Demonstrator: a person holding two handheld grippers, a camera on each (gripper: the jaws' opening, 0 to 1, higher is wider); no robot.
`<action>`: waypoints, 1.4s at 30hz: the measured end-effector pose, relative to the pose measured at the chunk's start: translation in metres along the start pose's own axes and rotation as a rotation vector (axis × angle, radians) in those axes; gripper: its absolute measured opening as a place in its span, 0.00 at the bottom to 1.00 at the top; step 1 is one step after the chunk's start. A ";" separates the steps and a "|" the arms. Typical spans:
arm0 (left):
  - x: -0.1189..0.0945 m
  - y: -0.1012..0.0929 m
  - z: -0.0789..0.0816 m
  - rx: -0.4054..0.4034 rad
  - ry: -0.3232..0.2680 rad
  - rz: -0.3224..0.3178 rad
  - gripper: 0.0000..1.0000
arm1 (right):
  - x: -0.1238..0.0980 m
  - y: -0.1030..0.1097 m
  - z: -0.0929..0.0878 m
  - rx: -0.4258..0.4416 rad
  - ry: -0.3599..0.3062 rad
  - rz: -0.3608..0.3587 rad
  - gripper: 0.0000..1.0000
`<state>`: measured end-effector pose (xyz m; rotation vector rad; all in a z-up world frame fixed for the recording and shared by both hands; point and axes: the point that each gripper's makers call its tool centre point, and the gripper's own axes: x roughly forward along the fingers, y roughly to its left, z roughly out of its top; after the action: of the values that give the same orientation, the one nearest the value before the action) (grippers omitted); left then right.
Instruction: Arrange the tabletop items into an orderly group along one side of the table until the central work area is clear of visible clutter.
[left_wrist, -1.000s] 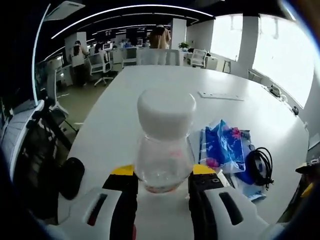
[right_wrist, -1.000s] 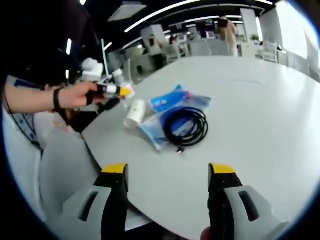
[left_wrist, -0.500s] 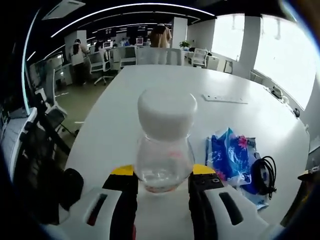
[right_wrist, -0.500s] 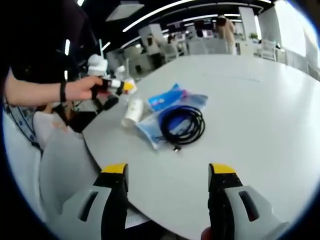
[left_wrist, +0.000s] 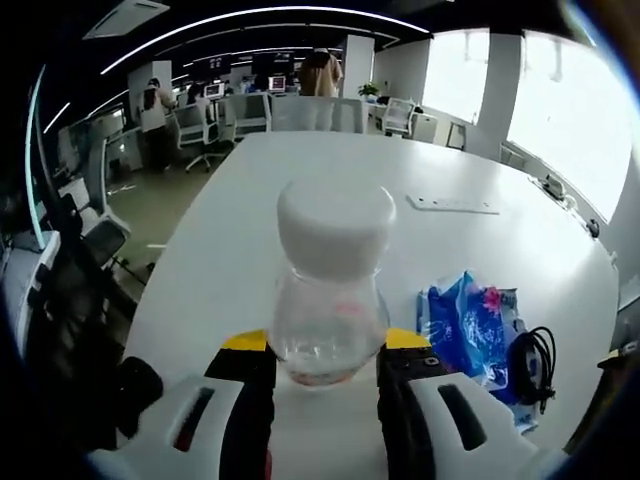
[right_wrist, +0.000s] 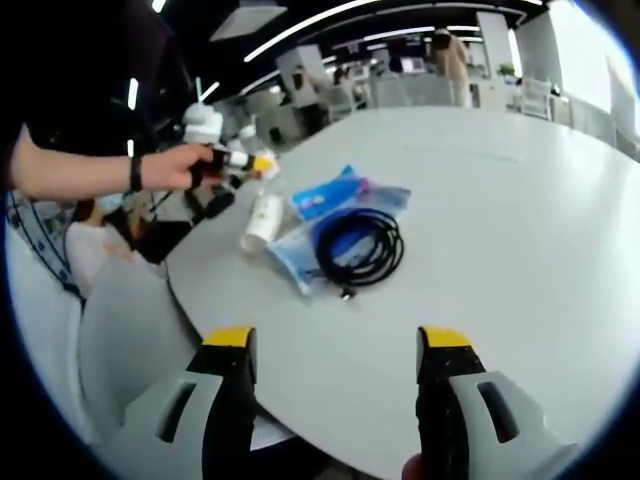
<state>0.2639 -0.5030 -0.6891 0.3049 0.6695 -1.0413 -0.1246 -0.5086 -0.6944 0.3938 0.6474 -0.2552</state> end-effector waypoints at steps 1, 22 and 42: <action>0.000 0.000 0.000 0.000 0.001 -0.002 0.38 | -0.001 0.000 0.001 0.000 -0.001 -0.001 0.63; -0.029 -0.004 0.008 -0.130 -0.053 -0.042 0.45 | -0.006 -0.006 -0.003 0.028 -0.023 -0.024 0.64; -0.091 0.006 -0.051 -0.306 -0.059 -0.059 0.45 | 0.000 0.013 -0.004 0.010 -0.031 0.000 0.64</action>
<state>0.2198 -0.4100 -0.6704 -0.0112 0.7757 -0.9833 -0.1222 -0.4950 -0.6932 0.3988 0.6160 -0.2645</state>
